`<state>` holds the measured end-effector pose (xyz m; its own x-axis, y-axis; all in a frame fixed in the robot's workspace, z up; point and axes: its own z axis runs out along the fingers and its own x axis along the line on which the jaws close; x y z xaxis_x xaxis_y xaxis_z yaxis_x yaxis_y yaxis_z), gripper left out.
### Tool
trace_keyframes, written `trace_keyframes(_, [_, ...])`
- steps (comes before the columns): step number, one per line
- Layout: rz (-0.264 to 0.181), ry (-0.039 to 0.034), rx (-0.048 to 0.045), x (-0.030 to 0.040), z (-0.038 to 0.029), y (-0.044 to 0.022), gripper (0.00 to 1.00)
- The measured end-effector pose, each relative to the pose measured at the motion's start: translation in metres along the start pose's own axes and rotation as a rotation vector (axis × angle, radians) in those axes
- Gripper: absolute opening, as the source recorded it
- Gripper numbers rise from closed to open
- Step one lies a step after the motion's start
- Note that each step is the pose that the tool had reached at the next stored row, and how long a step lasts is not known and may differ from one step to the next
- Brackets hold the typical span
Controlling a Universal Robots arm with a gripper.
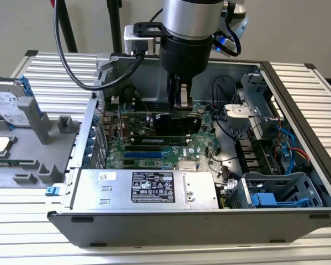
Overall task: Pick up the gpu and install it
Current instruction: 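Insert the gpu into the slot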
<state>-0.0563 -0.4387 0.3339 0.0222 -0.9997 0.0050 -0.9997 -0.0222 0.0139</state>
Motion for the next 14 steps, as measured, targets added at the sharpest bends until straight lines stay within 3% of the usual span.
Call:
trace_keyframes(7, [0.003,-0.0004,0.0002,0.0000,0.0008,0.0000,0.00])
trace_keyframes(14, [0.063,-0.0010,-0.0009,0.0003,0.0055,0.0002,0.00])
